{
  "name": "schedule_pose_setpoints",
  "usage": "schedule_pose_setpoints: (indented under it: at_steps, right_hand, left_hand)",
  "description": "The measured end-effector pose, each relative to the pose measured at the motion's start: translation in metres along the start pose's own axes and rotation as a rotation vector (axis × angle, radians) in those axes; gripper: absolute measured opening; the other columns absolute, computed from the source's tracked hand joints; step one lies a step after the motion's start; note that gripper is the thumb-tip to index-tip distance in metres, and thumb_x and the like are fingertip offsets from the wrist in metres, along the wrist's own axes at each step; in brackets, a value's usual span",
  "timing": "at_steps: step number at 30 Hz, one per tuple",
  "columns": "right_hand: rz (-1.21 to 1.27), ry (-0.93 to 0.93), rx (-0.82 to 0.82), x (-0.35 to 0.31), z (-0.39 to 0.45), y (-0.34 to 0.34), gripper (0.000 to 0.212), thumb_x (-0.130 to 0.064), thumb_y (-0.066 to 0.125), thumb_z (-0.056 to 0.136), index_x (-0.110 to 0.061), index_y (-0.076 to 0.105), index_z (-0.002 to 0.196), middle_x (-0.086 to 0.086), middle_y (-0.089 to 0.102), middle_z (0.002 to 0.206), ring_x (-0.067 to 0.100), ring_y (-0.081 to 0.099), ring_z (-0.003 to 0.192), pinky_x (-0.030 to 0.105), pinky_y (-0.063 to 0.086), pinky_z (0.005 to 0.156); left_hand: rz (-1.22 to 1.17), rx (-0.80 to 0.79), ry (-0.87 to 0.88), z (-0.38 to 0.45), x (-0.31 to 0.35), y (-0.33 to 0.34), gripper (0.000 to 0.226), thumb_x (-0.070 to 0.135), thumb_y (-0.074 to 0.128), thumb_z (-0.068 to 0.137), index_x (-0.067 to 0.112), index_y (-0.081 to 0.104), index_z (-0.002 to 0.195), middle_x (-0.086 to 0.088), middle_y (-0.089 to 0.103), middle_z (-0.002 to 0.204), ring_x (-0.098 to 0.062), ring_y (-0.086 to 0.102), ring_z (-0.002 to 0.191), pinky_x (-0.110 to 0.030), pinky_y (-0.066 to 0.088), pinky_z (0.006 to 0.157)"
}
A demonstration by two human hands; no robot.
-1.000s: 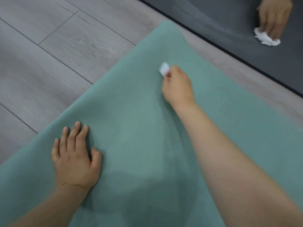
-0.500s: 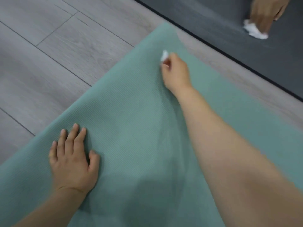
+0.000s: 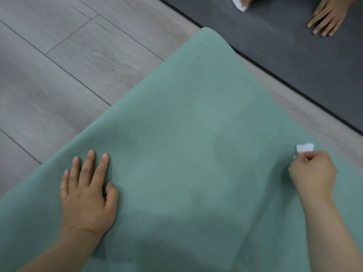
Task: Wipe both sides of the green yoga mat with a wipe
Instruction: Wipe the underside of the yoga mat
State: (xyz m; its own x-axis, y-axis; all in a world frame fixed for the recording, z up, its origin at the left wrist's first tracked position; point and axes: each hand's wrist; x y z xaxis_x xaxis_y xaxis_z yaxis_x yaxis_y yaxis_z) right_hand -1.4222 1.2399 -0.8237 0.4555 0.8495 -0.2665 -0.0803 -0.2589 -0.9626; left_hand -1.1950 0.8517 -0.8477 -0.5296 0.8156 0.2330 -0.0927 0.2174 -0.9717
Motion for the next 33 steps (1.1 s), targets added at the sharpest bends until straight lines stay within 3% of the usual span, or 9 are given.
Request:
schedule_pose_setpoints:
  at_steps: [3, 6, 10, 14, 19, 21, 23, 26, 33]
  right_hand:
    - [0.159, -0.203, 0.05, -0.079, 0.006, 0.028, 0.031, -0.026, 0.044, 0.097, 0.001, 0.059, 0.096, 0.028, 0.064, 0.1, 0.042, 0.059, 0.092, 0.041, 0.043, 0.072]
    - [0.277, -0.601, -0.099, -0.205, 0.018, 0.069, 0.025, -0.025, 0.047, 0.097, -0.003, 0.059, 0.098, 0.02, 0.064, 0.102, 0.035, 0.058, 0.093, 0.037, 0.036, 0.073]
    - [0.178, -0.809, -0.25, -0.303, 0.019, 0.086, 0.02, -0.021, 0.05, 0.093, -0.007, 0.057, 0.104, 0.012, 0.063, 0.11, 0.03, 0.056, 0.104, 0.033, 0.039, 0.082]
    - [0.127, -0.642, -0.169, -0.228, 0.024, 0.07, 0.024, -0.018, 0.046, 0.093, -0.003, 0.057, 0.107, 0.019, 0.062, 0.112, 0.035, 0.056, 0.103, 0.038, 0.039, 0.079]
    - [0.032, -0.191, 0.045, -0.052, 0.018, 0.018, 0.026, -0.017, 0.042, 0.095, 0.005, 0.055, 0.101, 0.032, 0.06, 0.103, 0.046, 0.058, 0.092, 0.046, 0.046, 0.075]
    - [0.01, -0.049, 0.099, -0.018, 0.014, 0.008, 0.025, -0.015, 0.042, 0.092, 0.006, 0.053, 0.1, 0.035, 0.06, 0.102, 0.049, 0.057, 0.093, 0.048, 0.046, 0.079]
    - [0.029, 0.009, 0.132, -0.033, 0.021, 0.012, 0.027, -0.016, 0.04, 0.096, 0.007, 0.052, 0.103, 0.034, 0.059, 0.106, 0.048, 0.056, 0.097, 0.048, 0.045, 0.082]
    - [0.121, -0.048, 0.11, -0.112, 0.038, 0.032, 0.025, -0.015, 0.04, 0.096, 0.003, 0.052, 0.11, 0.026, 0.06, 0.115, 0.041, 0.056, 0.107, 0.042, 0.043, 0.086]
    - [0.331, -0.422, -0.128, -0.317, 0.031, 0.086, 0.026, -0.013, 0.04, 0.095, -0.007, 0.051, 0.117, 0.01, 0.06, 0.123, 0.027, 0.055, 0.114, 0.03, 0.039, 0.09]
  left_hand:
    - [0.007, -0.001, 0.0, 0.0, 0.001, 0.0, 0.068, 0.036, 0.035, 0.083, 0.021, 0.044, 0.149, -0.011, 0.033, 0.158, -0.038, 0.023, 0.147, -0.049, 0.009, 0.121]
    - [0.003, 0.01, 0.004, 0.002, 0.001, -0.001, 0.068, 0.035, 0.035, 0.082, 0.021, 0.045, 0.148, -0.012, 0.034, 0.157, -0.039, 0.024, 0.146, -0.05, 0.01, 0.121]
    - [0.001, 0.019, -0.002, 0.0, 0.002, -0.001, 0.069, 0.035, 0.035, 0.081, 0.021, 0.046, 0.148, -0.012, 0.034, 0.157, -0.038, 0.024, 0.146, -0.05, 0.01, 0.12]
    - [0.008, 0.004, -0.003, 0.001, 0.001, -0.001, 0.068, 0.035, 0.035, 0.081, 0.021, 0.046, 0.147, -0.011, 0.034, 0.158, -0.037, 0.024, 0.147, -0.049, 0.01, 0.121]
    - [0.002, 0.011, -0.015, 0.001, 0.003, -0.001, 0.069, 0.034, 0.035, 0.08, 0.02, 0.047, 0.147, -0.012, 0.035, 0.156, -0.037, 0.024, 0.146, -0.049, 0.01, 0.12]
    - [-0.002, 0.008, -0.026, 0.001, 0.004, -0.001, 0.069, 0.034, 0.035, 0.08, 0.021, 0.047, 0.147, -0.012, 0.035, 0.157, -0.037, 0.024, 0.146, -0.049, 0.01, 0.12]
    - [-0.001, 0.002, -0.035, 0.001, 0.005, -0.001, 0.069, 0.034, 0.034, 0.08, 0.022, 0.046, 0.147, -0.012, 0.035, 0.157, -0.037, 0.024, 0.147, -0.048, 0.01, 0.12]
    - [-0.002, 0.007, -0.031, 0.001, 0.004, -0.002, 0.069, 0.034, 0.034, 0.08, 0.022, 0.047, 0.146, -0.012, 0.035, 0.157, -0.037, 0.024, 0.146, -0.048, 0.01, 0.12]
    - [0.014, -0.009, -0.022, 0.002, 0.003, -0.003, 0.07, 0.035, 0.035, 0.079, 0.021, 0.047, 0.147, -0.011, 0.036, 0.156, -0.037, 0.026, 0.146, -0.047, 0.01, 0.12]
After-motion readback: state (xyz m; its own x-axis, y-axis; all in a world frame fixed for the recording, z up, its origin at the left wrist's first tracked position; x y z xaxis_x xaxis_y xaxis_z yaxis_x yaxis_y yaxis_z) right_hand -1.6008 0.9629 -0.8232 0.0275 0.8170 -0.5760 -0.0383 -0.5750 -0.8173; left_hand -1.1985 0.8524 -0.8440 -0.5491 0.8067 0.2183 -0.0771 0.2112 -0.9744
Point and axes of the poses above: each hand's wrist, its own z-axis towards the middle knuckle, its own y-axis out of the palm, x = y × z
